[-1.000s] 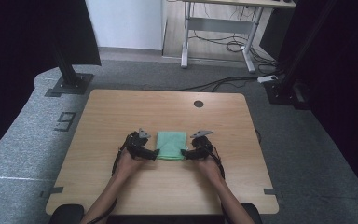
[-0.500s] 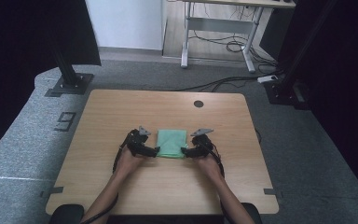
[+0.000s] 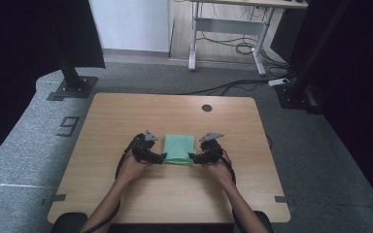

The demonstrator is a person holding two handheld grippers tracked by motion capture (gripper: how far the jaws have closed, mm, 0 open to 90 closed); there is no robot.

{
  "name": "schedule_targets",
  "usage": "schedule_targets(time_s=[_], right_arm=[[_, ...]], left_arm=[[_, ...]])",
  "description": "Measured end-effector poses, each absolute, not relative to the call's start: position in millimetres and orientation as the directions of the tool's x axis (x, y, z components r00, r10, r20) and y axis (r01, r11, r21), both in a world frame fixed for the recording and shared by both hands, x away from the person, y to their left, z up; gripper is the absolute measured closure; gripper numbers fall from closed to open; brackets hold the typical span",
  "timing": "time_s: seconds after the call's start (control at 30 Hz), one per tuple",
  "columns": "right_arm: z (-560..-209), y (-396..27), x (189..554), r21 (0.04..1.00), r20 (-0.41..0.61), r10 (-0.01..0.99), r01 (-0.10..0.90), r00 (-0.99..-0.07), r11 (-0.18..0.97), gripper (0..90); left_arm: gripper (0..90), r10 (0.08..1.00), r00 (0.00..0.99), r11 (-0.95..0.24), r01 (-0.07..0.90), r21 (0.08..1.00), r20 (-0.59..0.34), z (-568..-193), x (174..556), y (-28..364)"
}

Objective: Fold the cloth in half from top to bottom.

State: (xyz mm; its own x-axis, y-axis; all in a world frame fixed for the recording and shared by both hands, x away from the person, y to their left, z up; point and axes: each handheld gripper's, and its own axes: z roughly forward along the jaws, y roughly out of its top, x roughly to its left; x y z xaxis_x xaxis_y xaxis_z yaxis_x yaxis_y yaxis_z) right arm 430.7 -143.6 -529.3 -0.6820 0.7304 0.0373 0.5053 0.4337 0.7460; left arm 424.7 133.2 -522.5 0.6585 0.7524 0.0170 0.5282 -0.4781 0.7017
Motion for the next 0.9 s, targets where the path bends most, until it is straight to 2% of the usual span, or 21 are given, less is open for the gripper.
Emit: schedule_targets(time_s=[0.67,0.9], right_arm=[[-504.6,-176.2,395.0,0.774,0.066,0.702,0.480,-0.709,0.412,12.9],[-499.0,-185.8,382.8,0.777,0.055,0.708,0.476,-0.704,0.413,5.1]], left_arm=[[0.1,0.703,0.710,-0.510,0.481,0.713,0.024,-500.1,382.0,162.5],[0.0,0.704,0.709,-0.512,0.470,0.719,0.038,-497.3,368.5,177.0]])
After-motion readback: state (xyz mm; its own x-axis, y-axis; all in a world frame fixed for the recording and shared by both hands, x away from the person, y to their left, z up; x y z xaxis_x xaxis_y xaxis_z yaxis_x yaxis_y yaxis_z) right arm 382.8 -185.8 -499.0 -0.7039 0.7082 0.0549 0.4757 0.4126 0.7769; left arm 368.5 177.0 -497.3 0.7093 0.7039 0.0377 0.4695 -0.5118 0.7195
